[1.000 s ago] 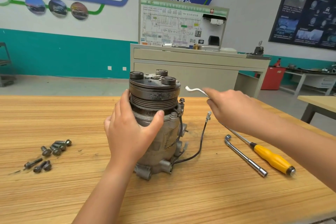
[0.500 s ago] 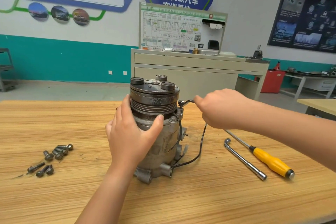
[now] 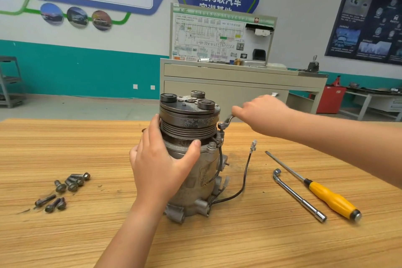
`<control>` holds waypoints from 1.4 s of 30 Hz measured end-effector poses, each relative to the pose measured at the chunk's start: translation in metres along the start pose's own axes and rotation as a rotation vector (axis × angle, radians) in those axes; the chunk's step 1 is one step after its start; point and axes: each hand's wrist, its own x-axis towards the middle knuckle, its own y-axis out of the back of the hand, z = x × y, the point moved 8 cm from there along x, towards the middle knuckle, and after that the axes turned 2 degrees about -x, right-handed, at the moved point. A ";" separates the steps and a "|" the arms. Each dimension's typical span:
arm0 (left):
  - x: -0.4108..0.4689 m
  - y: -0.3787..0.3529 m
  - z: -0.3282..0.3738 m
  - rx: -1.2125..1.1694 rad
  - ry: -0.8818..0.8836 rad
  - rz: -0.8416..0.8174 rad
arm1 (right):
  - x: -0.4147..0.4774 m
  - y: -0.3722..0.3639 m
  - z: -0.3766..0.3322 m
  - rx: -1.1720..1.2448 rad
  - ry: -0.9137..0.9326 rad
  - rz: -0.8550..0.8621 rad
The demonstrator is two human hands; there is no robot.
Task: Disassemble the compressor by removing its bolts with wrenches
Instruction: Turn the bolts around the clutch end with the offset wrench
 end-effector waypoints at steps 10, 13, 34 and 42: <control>0.000 0.001 0.000 -0.003 0.001 0.010 | -0.001 0.008 0.017 0.605 -0.282 0.432; 0.000 0.001 0.001 -0.012 0.000 0.016 | -0.029 0.018 0.034 0.693 -0.415 0.446; 0.000 0.000 0.000 -0.005 0.004 -0.005 | -0.041 0.020 -0.026 0.022 -0.041 -0.163; 0.000 0.000 0.001 -0.020 0.005 -0.003 | -0.036 0.015 -0.020 -0.043 0.059 -0.060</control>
